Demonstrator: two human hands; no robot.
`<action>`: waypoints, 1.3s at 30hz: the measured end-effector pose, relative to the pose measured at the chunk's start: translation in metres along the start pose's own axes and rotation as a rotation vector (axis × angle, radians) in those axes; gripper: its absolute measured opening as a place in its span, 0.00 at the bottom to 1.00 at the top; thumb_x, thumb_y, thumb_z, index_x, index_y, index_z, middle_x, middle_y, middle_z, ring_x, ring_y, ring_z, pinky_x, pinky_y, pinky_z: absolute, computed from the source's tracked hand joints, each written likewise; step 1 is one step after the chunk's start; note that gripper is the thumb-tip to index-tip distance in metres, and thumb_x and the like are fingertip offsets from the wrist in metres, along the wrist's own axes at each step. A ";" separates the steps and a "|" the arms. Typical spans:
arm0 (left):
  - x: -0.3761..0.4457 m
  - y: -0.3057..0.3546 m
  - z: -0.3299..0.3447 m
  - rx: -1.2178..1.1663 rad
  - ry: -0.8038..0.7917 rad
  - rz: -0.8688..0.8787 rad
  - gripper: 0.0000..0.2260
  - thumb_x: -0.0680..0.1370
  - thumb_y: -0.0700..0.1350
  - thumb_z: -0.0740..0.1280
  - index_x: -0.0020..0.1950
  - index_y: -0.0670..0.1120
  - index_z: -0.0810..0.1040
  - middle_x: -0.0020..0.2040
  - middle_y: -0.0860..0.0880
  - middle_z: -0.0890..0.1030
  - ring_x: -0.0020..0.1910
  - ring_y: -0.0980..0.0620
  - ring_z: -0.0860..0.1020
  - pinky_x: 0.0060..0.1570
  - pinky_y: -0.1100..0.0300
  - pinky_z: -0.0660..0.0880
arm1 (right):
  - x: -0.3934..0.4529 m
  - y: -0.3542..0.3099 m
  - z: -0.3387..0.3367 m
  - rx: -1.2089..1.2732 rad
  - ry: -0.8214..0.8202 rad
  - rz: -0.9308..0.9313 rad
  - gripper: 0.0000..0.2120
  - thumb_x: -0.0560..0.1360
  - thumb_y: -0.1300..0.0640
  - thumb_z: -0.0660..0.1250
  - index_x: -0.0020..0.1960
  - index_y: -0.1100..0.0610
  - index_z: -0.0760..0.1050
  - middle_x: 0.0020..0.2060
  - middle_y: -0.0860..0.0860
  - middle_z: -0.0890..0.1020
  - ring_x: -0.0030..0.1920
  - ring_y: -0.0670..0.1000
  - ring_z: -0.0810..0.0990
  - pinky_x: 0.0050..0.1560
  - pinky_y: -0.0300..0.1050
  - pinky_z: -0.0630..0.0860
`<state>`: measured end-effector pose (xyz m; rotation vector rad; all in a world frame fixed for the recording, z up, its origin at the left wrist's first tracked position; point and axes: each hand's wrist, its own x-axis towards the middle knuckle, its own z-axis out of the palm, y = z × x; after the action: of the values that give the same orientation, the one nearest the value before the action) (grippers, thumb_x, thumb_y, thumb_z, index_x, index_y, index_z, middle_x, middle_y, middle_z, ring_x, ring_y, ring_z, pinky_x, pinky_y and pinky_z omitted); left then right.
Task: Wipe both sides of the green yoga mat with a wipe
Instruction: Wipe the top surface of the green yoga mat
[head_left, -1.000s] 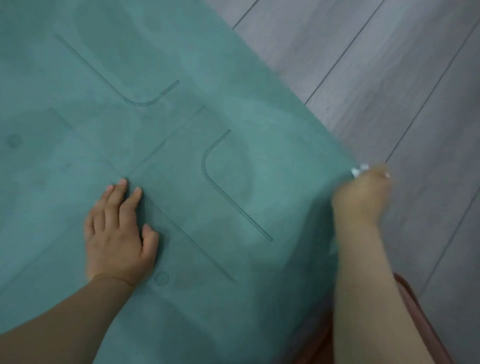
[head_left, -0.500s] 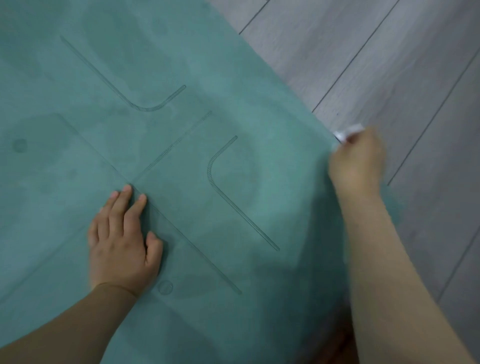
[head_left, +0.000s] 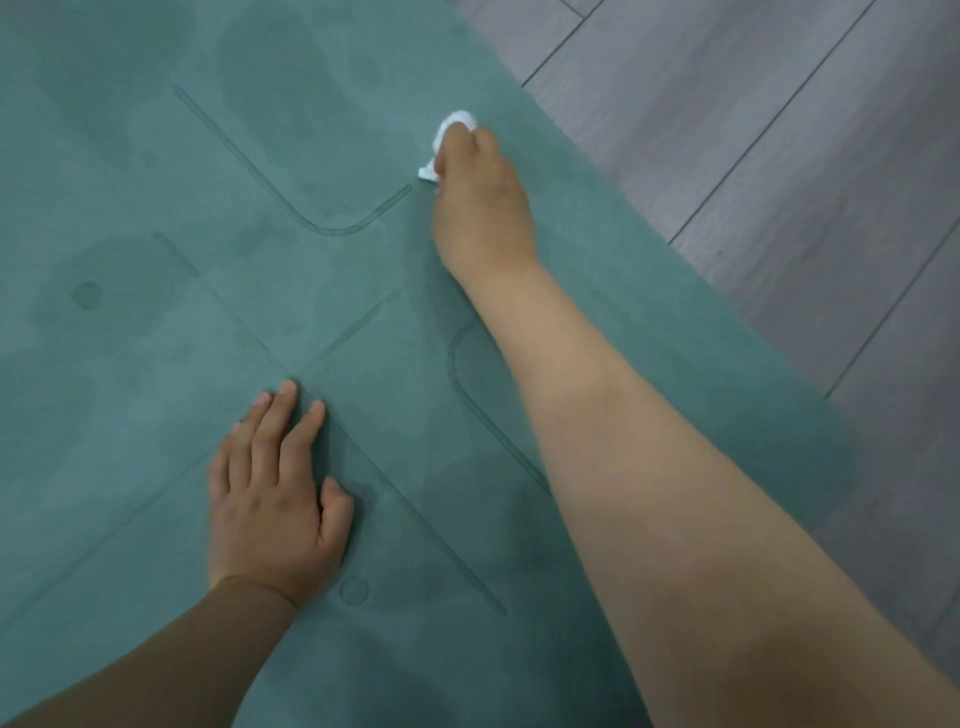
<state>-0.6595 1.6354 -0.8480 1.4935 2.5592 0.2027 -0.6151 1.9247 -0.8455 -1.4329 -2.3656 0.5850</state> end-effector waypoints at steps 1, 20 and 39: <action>0.000 0.000 0.000 0.003 0.001 -0.001 0.29 0.72 0.50 0.56 0.71 0.40 0.70 0.75 0.41 0.66 0.75 0.40 0.61 0.72 0.43 0.56 | -0.011 0.004 -0.016 0.000 -0.025 0.024 0.14 0.75 0.66 0.57 0.59 0.61 0.71 0.55 0.56 0.74 0.50 0.55 0.74 0.42 0.42 0.62; 0.001 -0.001 0.002 0.012 -0.017 -0.001 0.29 0.71 0.50 0.56 0.72 0.42 0.68 0.76 0.42 0.65 0.76 0.42 0.60 0.73 0.47 0.53 | -0.042 -0.043 0.009 0.042 -0.057 0.083 0.12 0.76 0.66 0.56 0.57 0.62 0.71 0.57 0.57 0.74 0.51 0.58 0.78 0.49 0.51 0.73; -0.001 -0.001 0.002 0.003 0.019 0.009 0.30 0.72 0.49 0.56 0.73 0.41 0.68 0.76 0.42 0.64 0.76 0.42 0.60 0.73 0.48 0.53 | -0.073 -0.040 0.008 -0.020 -0.019 0.062 0.13 0.77 0.66 0.55 0.60 0.60 0.70 0.57 0.56 0.74 0.50 0.57 0.76 0.48 0.50 0.73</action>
<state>-0.6589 1.6343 -0.8502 1.5119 2.5683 0.2153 -0.6167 1.8419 -0.8369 -1.5204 -2.3548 0.5953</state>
